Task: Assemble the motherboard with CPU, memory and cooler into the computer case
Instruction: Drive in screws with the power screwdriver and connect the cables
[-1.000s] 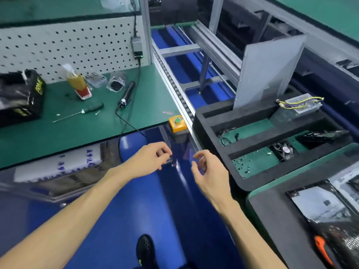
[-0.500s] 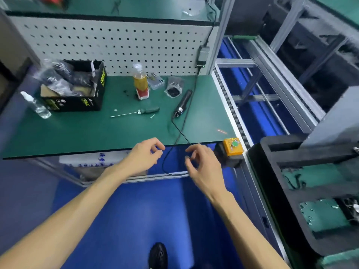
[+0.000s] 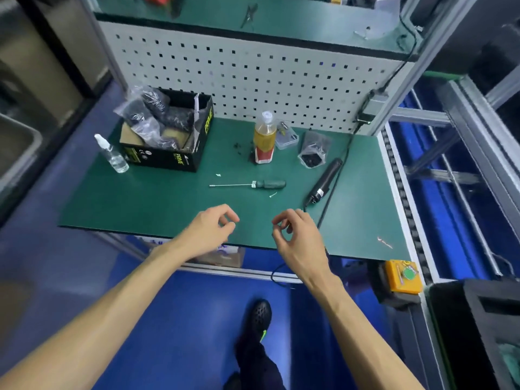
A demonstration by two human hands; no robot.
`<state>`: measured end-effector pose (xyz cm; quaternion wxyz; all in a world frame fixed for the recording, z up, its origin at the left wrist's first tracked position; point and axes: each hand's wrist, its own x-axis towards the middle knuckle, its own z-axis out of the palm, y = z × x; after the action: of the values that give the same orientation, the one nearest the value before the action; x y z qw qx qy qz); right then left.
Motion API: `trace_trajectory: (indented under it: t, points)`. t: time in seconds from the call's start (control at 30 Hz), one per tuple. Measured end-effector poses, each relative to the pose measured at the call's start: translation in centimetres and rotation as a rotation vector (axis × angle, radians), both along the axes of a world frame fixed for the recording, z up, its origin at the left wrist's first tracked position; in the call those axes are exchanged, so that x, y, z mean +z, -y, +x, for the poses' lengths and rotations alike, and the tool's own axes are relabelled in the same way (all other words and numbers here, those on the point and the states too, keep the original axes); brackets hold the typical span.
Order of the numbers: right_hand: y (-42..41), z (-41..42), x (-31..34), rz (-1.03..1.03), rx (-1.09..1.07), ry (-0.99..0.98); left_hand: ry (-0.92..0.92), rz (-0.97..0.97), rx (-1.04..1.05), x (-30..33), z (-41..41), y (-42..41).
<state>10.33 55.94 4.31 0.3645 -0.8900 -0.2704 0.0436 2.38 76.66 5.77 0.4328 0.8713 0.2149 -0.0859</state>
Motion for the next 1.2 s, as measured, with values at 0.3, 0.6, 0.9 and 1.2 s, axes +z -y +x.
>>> trace_trajectory:
  t: [0.3, 0.6, 0.9, 1.2]
  points:
    - [-5.2, 9.8, -1.7, 0.001, 0.032, -0.036, -0.046, 0.024, 0.005, -0.9, 8.7, -4.6]
    - [-7.2, 16.4, -1.9, 0.024, -0.023, -0.107, -0.067, 0.033, -0.049, -2.1, 16.5, -6.7]
    - [-3.0, 18.6, -4.1, -0.075, -0.395, -0.222, -0.066, -0.02, -0.339, -3.3, 24.5, -4.3]
    - [-3.2, 19.9, -7.3, -0.078, -0.686, -0.334, -0.085, -0.076, -0.578, -5.3, 30.0, -0.2]
